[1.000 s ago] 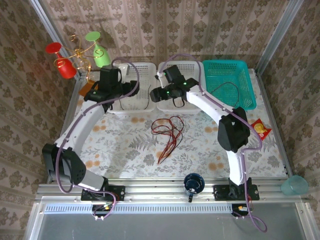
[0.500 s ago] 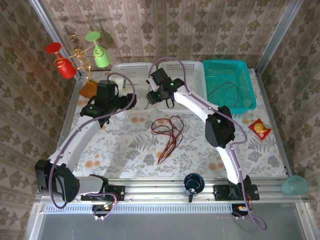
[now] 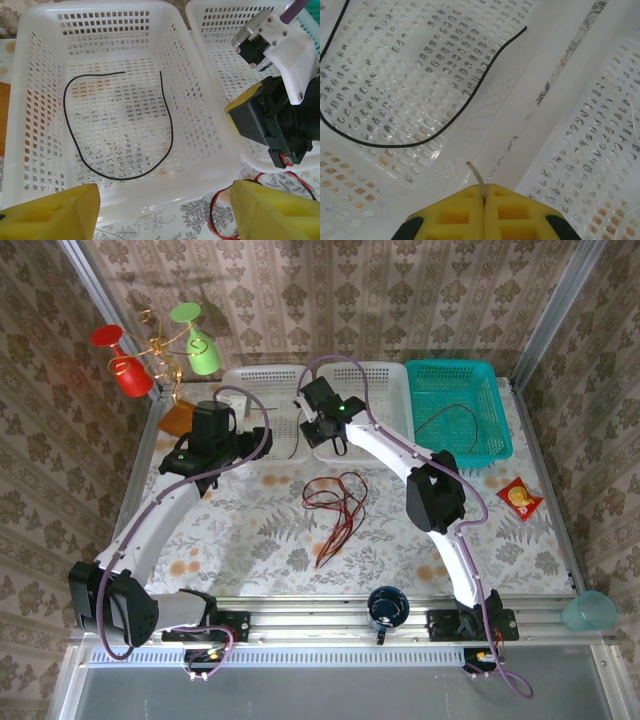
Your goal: Untangle the cables
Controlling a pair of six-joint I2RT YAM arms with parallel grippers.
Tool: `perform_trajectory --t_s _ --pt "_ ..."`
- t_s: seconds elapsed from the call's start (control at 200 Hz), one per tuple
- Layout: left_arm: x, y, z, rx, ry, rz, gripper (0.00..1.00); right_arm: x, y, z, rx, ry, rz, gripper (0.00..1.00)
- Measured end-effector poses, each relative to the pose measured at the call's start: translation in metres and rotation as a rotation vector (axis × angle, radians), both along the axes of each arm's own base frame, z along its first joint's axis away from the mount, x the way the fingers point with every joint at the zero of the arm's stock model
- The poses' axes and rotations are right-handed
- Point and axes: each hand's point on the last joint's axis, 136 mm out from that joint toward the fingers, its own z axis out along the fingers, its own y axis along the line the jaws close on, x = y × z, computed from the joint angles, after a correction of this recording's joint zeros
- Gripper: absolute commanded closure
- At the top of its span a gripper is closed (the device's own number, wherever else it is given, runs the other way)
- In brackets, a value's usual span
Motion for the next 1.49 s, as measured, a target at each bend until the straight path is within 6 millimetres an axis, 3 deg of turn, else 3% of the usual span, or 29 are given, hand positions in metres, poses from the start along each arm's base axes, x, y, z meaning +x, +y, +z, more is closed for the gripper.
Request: perform_trajectory --t_s 0.155,0.44,0.61,0.75,0.805,0.87,0.965,1.06,1.25,1.315,1.385,1.495 --pt "-0.001 -0.001 0.000 0.000 0.000 -0.004 0.30 0.010 -0.020 -0.002 0.011 0.002 -0.048 0.98" --pt "-0.003 -0.005 -0.001 0.002 0.004 -0.015 0.30 0.048 -0.092 -0.012 0.088 0.055 -0.222 1.00" --pt "-0.004 -0.007 -0.002 0.003 0.008 -0.019 0.31 0.071 -0.096 -0.044 0.130 0.120 -0.264 1.00" --pt "-0.011 -0.012 -0.006 0.009 0.012 -0.037 0.30 0.062 -0.095 -0.085 0.111 0.237 -0.267 0.95" --pt "-0.017 -0.016 -0.010 0.012 0.019 -0.051 0.30 0.054 -0.096 -0.095 0.101 0.280 -0.270 0.88" --pt "-0.020 -0.021 -0.013 0.015 0.025 -0.066 0.30 0.048 -0.096 -0.096 0.096 0.309 -0.270 0.72" --pt "-0.023 -0.023 -0.015 0.019 0.026 -0.073 0.30 0.047 -0.094 -0.081 0.111 0.308 -0.267 0.55" --pt "-0.025 -0.021 -0.015 0.023 0.023 -0.068 0.29 0.044 -0.092 -0.050 0.140 0.285 -0.259 0.40" --pt "-0.033 -0.020 -0.009 0.016 0.003 -0.066 0.28 0.024 -0.094 0.054 0.228 0.182 -0.231 0.32" --pt "-0.039 -0.023 -0.007 0.011 -0.007 -0.080 0.28 0.007 -0.099 0.088 0.253 0.148 -0.223 0.32" --pt "-0.046 -0.025 -0.007 0.007 -0.011 -0.096 0.28 -0.018 -0.105 0.111 0.275 0.131 -0.222 0.32" --pt "-0.058 -0.025 -0.015 0.004 -0.003 -0.109 0.28 -0.066 -0.113 0.112 0.294 0.142 -0.227 0.32"
